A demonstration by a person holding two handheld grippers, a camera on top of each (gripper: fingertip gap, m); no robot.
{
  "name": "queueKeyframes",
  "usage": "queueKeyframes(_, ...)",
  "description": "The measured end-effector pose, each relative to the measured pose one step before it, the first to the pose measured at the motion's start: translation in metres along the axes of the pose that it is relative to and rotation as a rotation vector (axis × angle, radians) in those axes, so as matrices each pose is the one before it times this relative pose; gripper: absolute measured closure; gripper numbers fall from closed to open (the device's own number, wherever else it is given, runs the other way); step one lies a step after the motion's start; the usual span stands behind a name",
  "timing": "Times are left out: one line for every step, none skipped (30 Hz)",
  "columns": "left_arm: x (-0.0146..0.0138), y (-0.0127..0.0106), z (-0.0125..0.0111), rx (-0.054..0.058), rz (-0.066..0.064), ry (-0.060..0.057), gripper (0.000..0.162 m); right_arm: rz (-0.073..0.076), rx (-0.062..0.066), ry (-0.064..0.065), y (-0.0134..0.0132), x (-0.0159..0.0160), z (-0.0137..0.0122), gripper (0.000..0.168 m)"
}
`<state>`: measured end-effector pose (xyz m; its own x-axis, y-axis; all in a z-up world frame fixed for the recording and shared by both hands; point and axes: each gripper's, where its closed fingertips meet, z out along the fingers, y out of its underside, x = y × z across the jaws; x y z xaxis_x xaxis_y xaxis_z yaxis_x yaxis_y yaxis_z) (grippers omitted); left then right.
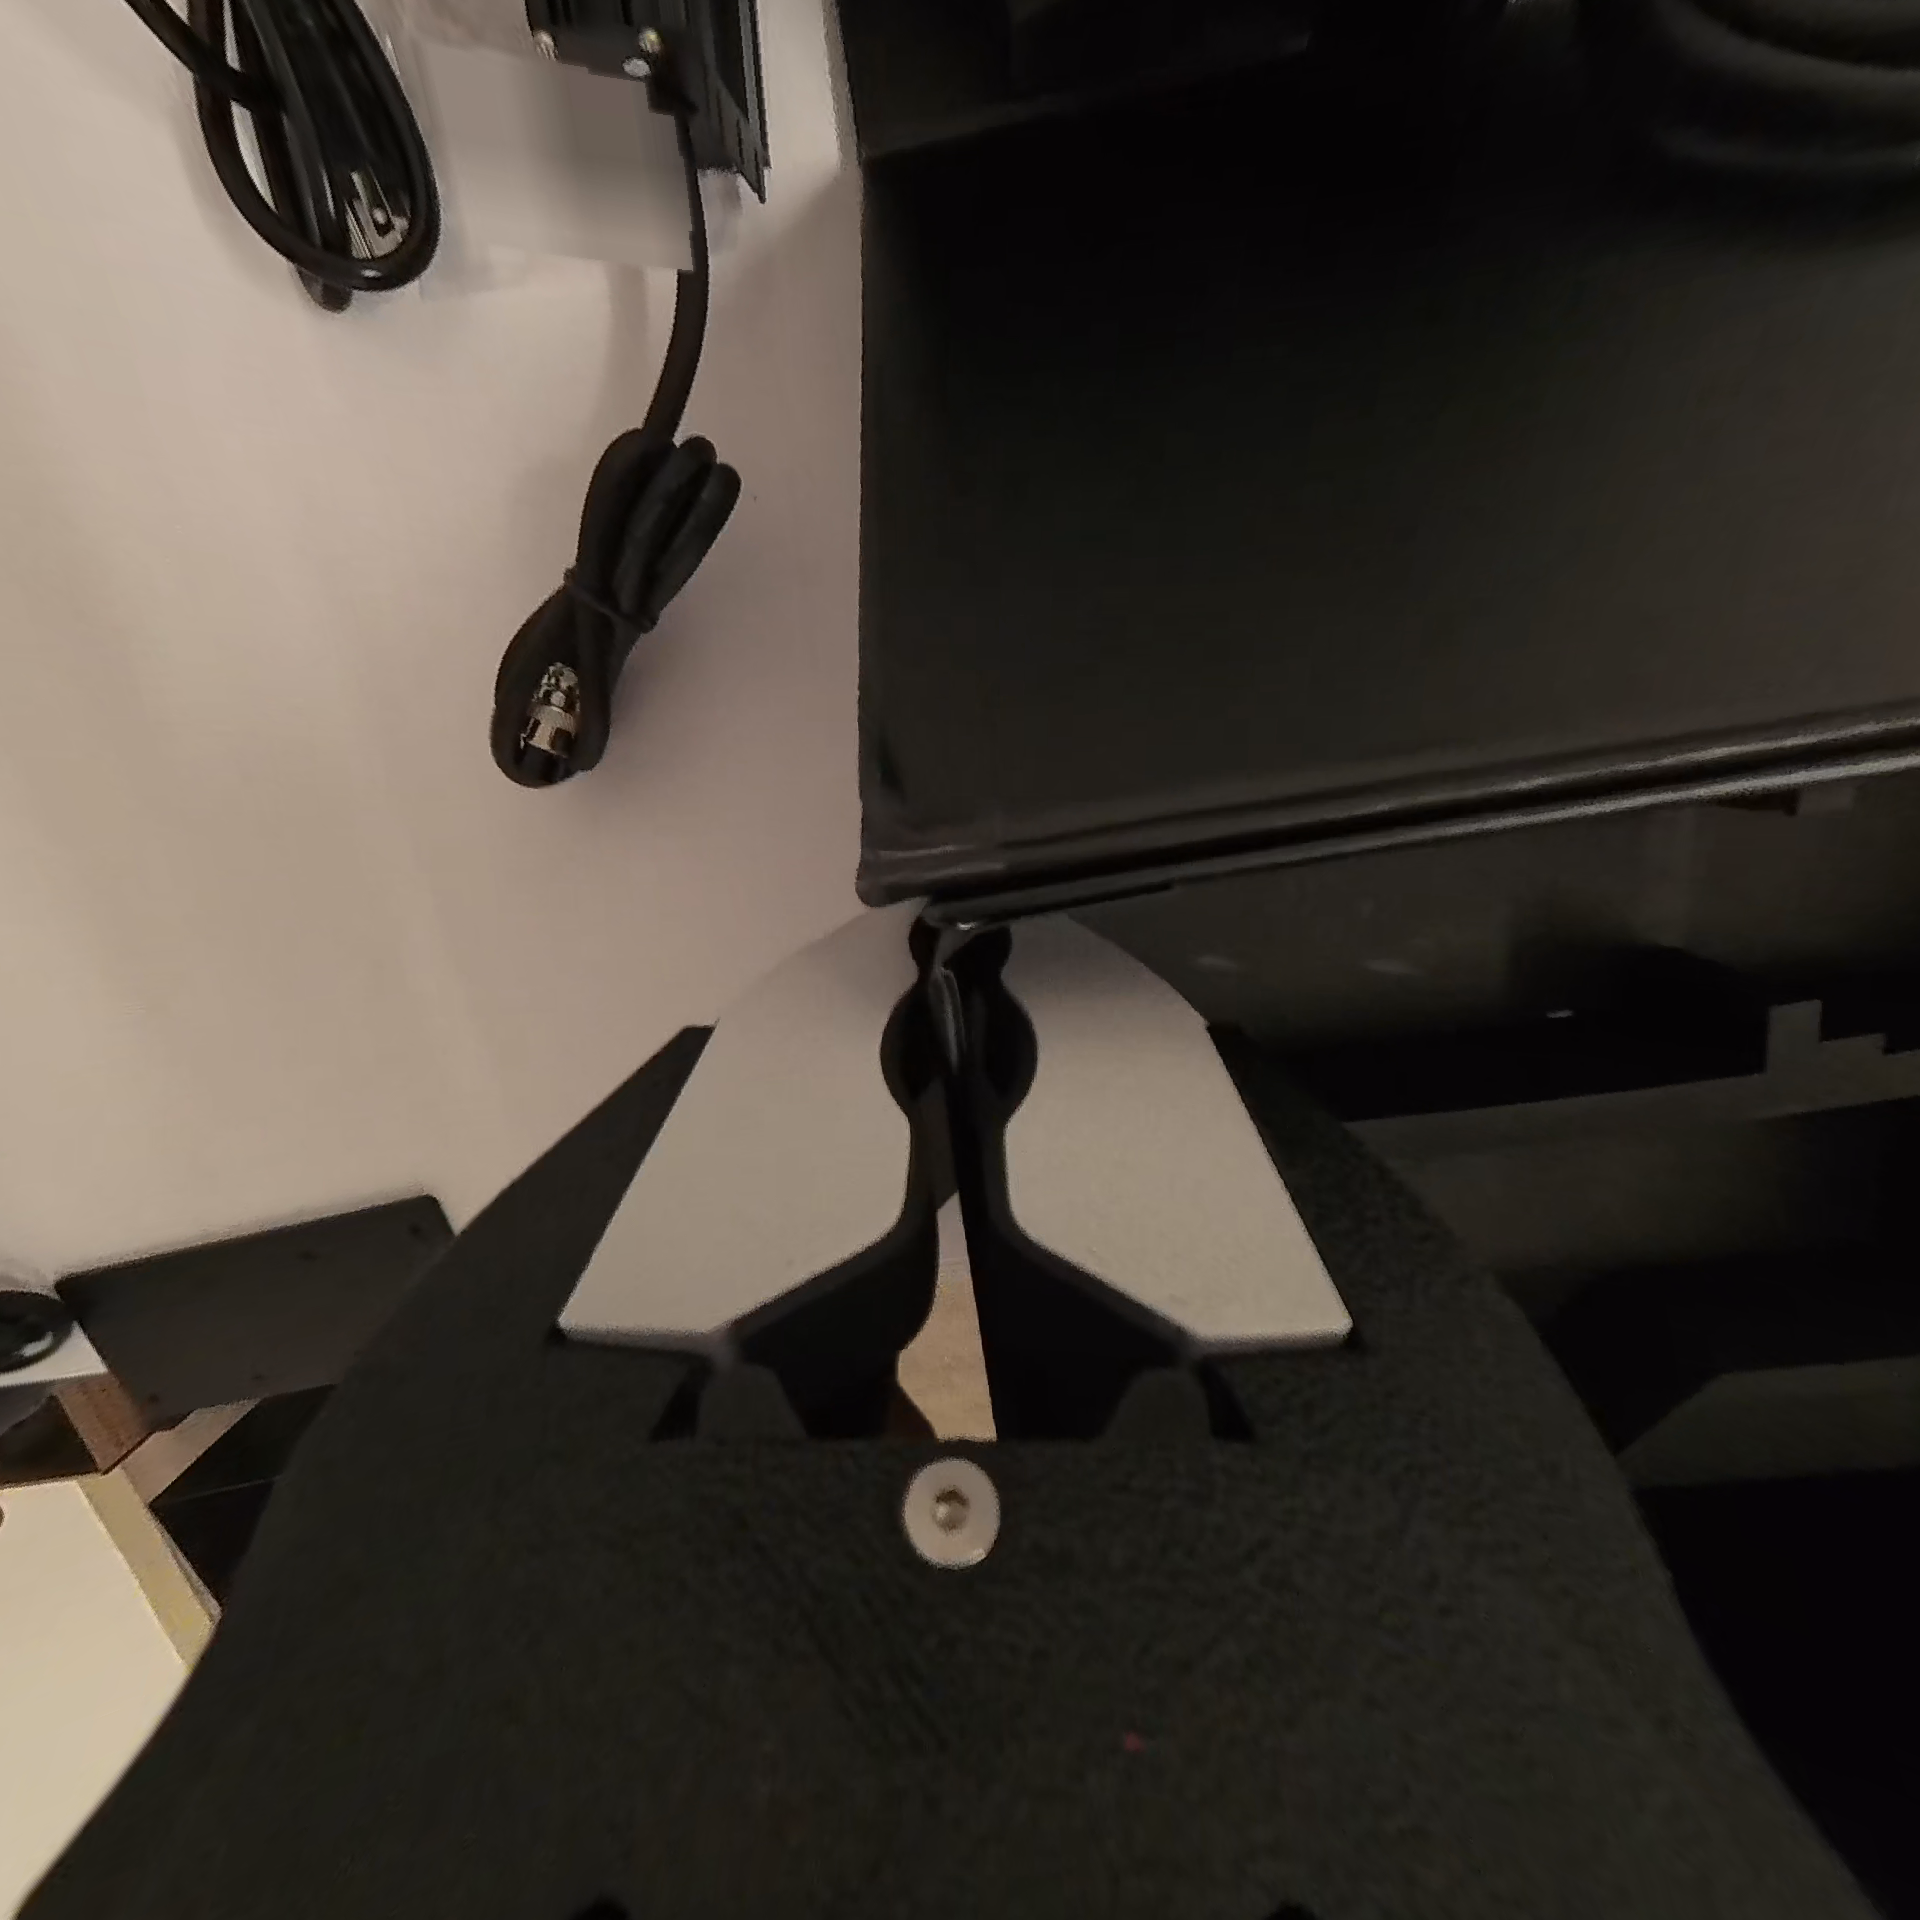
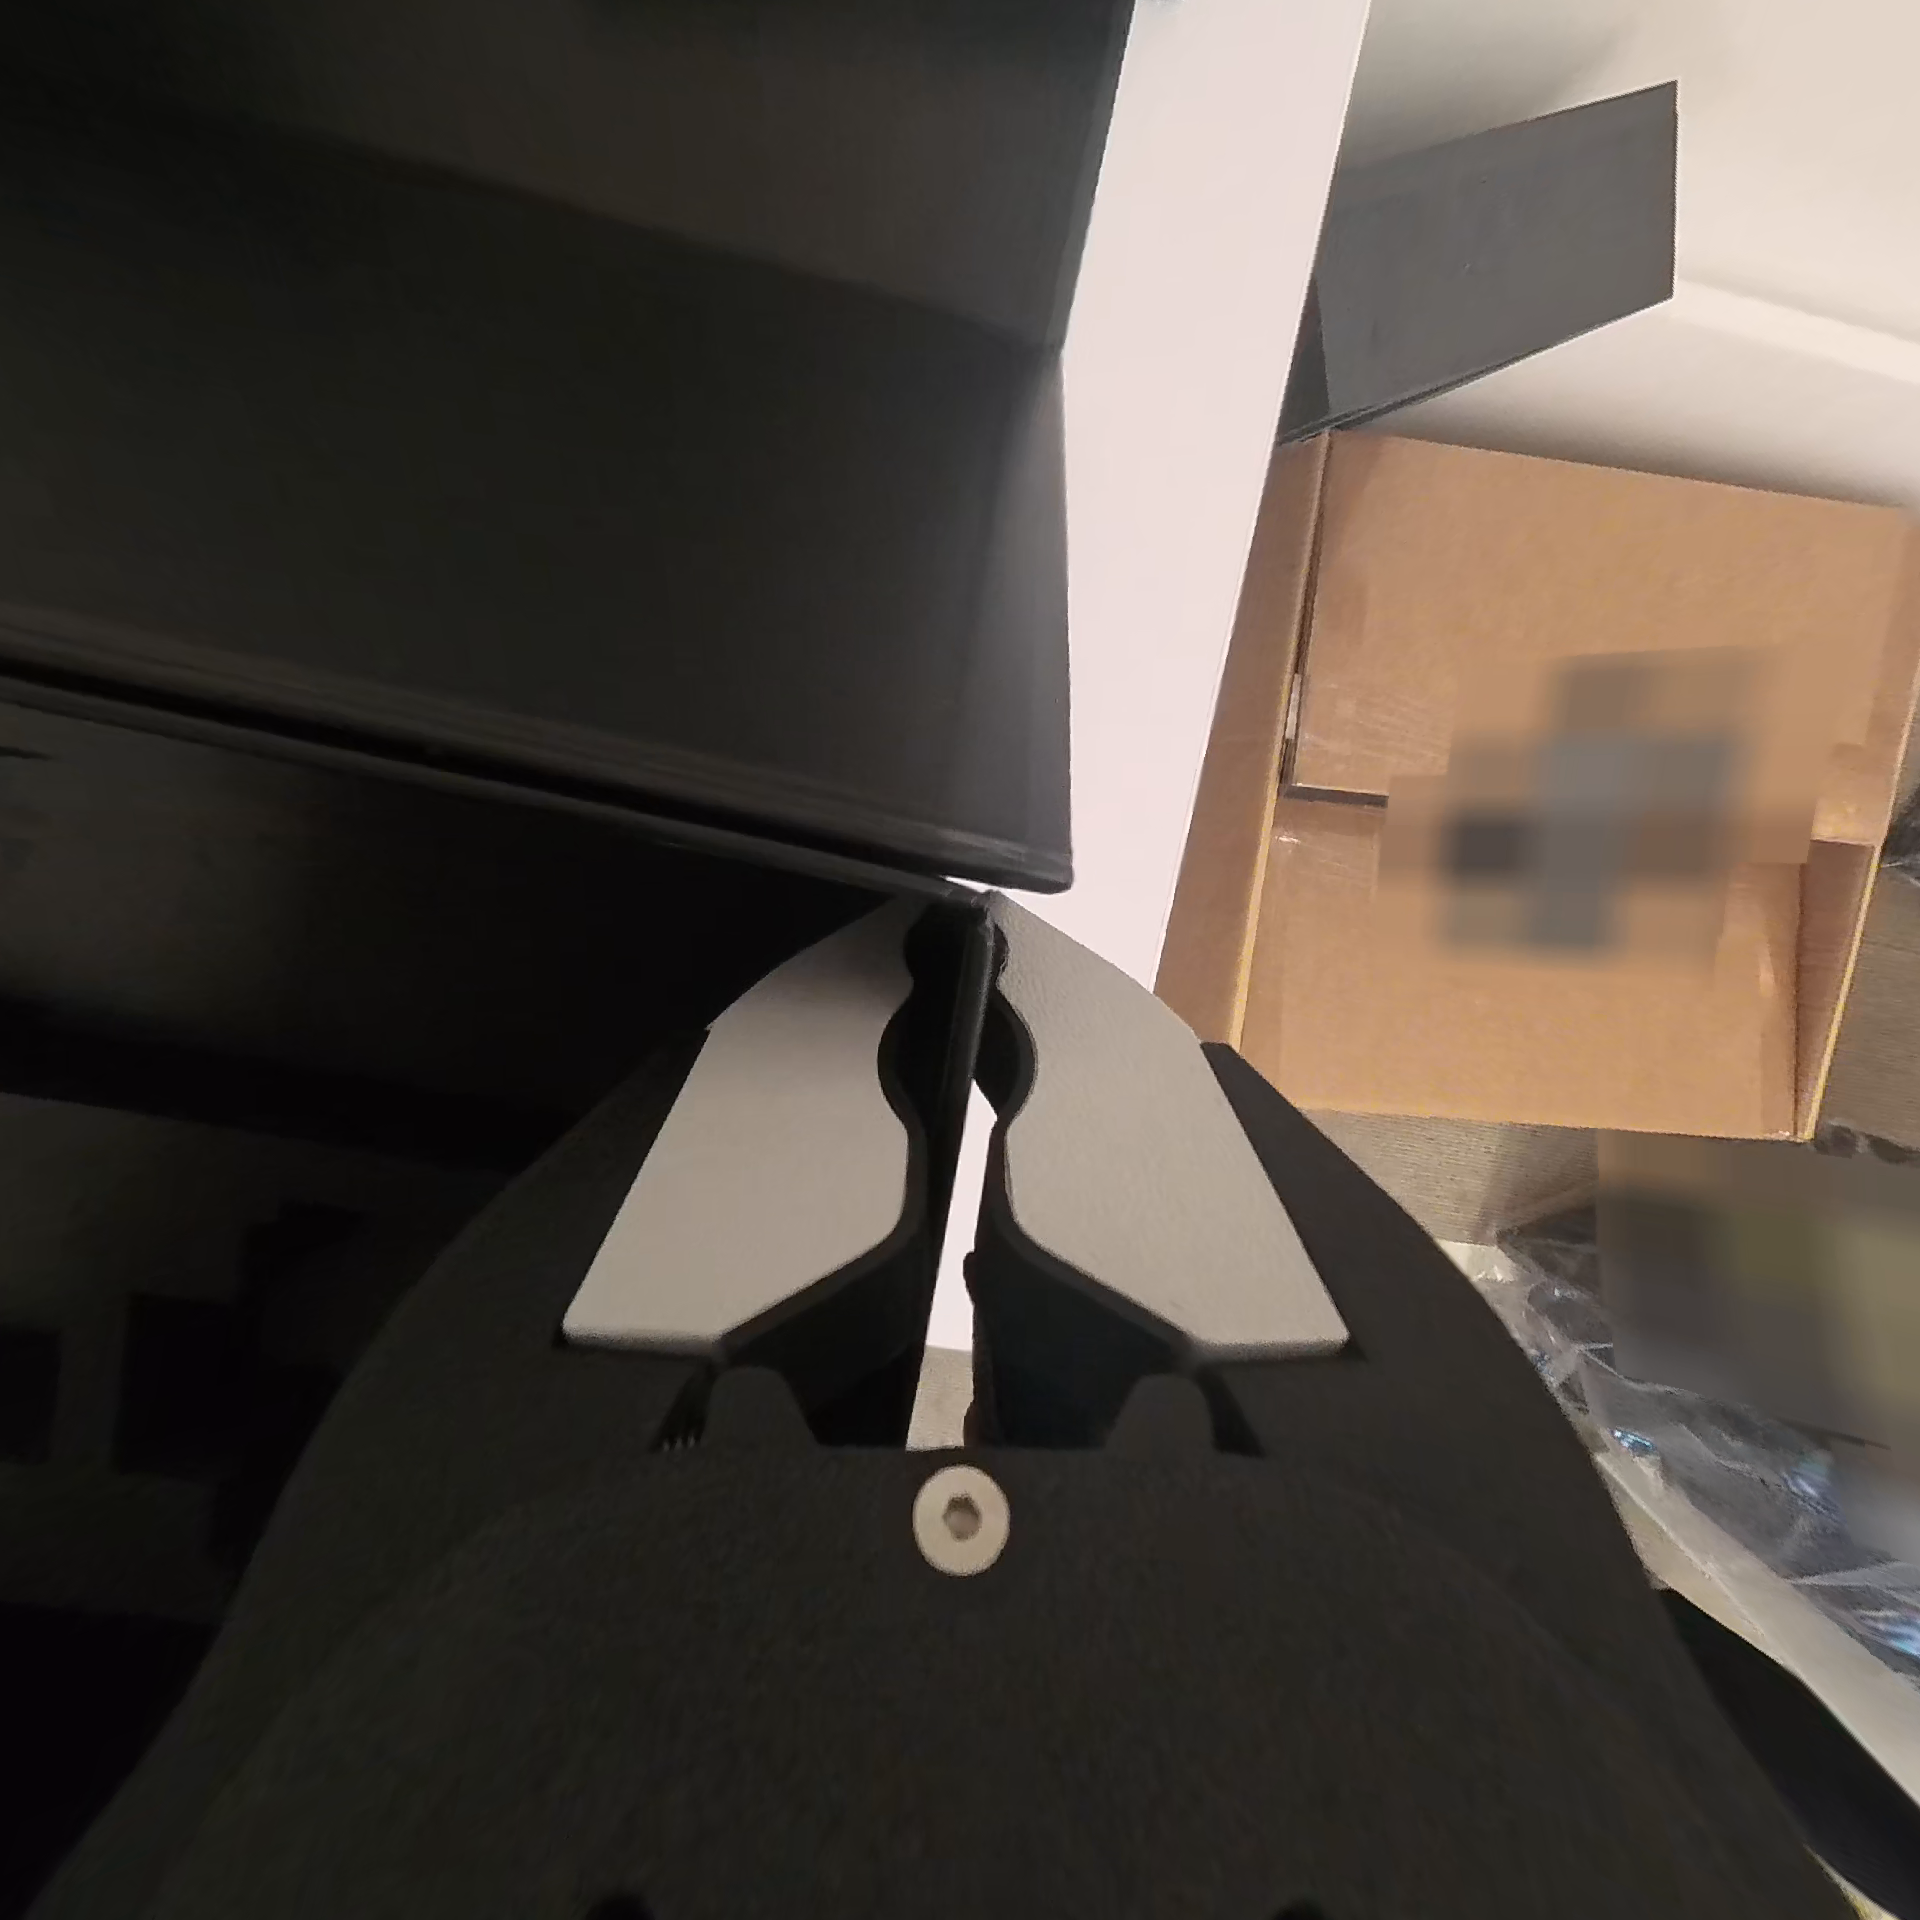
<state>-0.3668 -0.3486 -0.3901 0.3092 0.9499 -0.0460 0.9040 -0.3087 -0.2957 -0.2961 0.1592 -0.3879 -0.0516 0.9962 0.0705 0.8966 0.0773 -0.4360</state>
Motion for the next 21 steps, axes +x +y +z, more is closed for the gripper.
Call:
queueKeyframes(0.00153,0.00281,-0.00091,-0.0027,-0.0006,0.0025,0.158,-0.0016,-0.0043,0.0007,0.00294,0.00017,-0.00136,0.165)
queueKeyframes(0.00153,0.00264,-0.00091,-0.0006,0.0016,-0.0006,0.158,0.0012,-0.0035,-0.0004,0.00288,0.00031,-0.00127,0.165)
queueKeyframes(0.00167,0.00302,-0.00097,-0.0057,0.0008,0.0016,0.158,0.0005,-0.0051,-0.0018,0.00292,0.00030,-0.00128,0.165)
queueKeyframes(0.00185,0.00301,-0.00101,-0.0020,-0.0074,0.0037,0.159,0.0014,-0.0065,-0.0020,0.00291,0.00051,-0.00137,0.164)
queueKeyframes(0.00169,0.00354,-0.00107,-0.0016,0.0008,0.0008,0.159,0.0019,-0.0039,0.0005,0.00276,0.00040,-0.00117,0.164)
queueKeyframes(0.00179,0.00335,-0.00106,0.0003,0.0021,-0.0004,0.159,-0.0019,-0.0028,0.0028,0.00278,0.00057,-0.00119,0.165)
queueKeyframes(0.00153,0.00369,-0.00105,0.0035,0.0008,-0.0019,0.158,0.0000,-0.0047,0.0012,0.00330,0.00021,-0.00145,0.165)
queueKeyframes(0.00175,0.00463,-0.00142,-0.0010,0.0059,-0.0016,0.158,-0.0008,-0.0057,0.0007,0.00392,-0.00003,-0.00163,0.165)
queueKeyframes(0.00185,0.00517,-0.00155,-0.0008,0.0030,0.0015,0.158,-0.0015,-0.0040,0.0005,0.00428,-0.00024,-0.00187,0.165)
queueKeyframes(0.00198,0.00591,-0.00189,0.0017,0.0010,0.0017,0.158,0.0013,-0.0054,-0.0036,0.00501,-0.00050,-0.00227,0.165)
queueKeyframes(0.00238,0.00740,-0.00227,-0.0075,0.0100,0.0025,0.158,0.0017,-0.0080,-0.0057,0.00584,-0.00063,-0.00263,0.165)
queueKeyframes(0.00312,0.00793,-0.00255,-0.0095,0.0093,0.0073,0.158,-0.0025,-0.0057,-0.0031,0.00631,-0.00024,-0.00265,0.165)
queueKeyframes(0.00313,0.00700,-0.00198,0.0055,0.0075,0.0075,0.158,-0.0007,-0.0012,-0.0024,0.00642,0.00006,-0.00255,0.165)
queueKeyframes(0.00290,0.00535,-0.00148,0.0165,0.0045,0.0079,0.158,0.0027,0.0019,-0.0031,0.00546,0.00025,-0.00217,0.165)
queueKeyframes(0.00244,0.00392,-0.00117,0.0051,-0.0020,0.0094,0.158,0.0037,0.0022,-0.0031,0.00415,0.00056,-0.00161,0.165)
queueKeyframes(0.00155,0.00235,-0.00071,-0.0055,0.0013,0.0028,0.158,-0.0009,-0.0006,-0.0016,0.00230,0.00073,-0.00081,0.165)
queueKeyframes(0.00081,0.00184,-0.00067,-0.0126,0.0042,0.0024,0.158,-0.0040,-0.0020,-0.0013,0.00065,0.00030,-0.00051,0.165)
queueKeyframes(0.00102,0.00139,-0.00079,-0.0082,-0.0004,0.0107,0.158,-0.0051,-0.0057,0.0027,0.00024,0.00056,-0.00054,0.165)
queueKeyframes(0.00114,0.00110,-0.00096,0.0023,-0.0003,0.0053,0.158,-0.0021,-0.0024,0.0015,0.00007,0.00070,-0.00135,0.166)
queueKeyframes(0.00113,0.00162,-0.00094,0.0009,0.0044,-0.0014,0.158,-0.0004,0.0072,0.0000,-0.00030,0.00064,-0.00176,0.166)
queueKeyframes(0.00102,0.00173,-0.00060,-0.0002,0.0016,-0.0001,0.158,0.0005,0.0059,-0.0008,0.00058,0.00041,-0.00140,0.165)
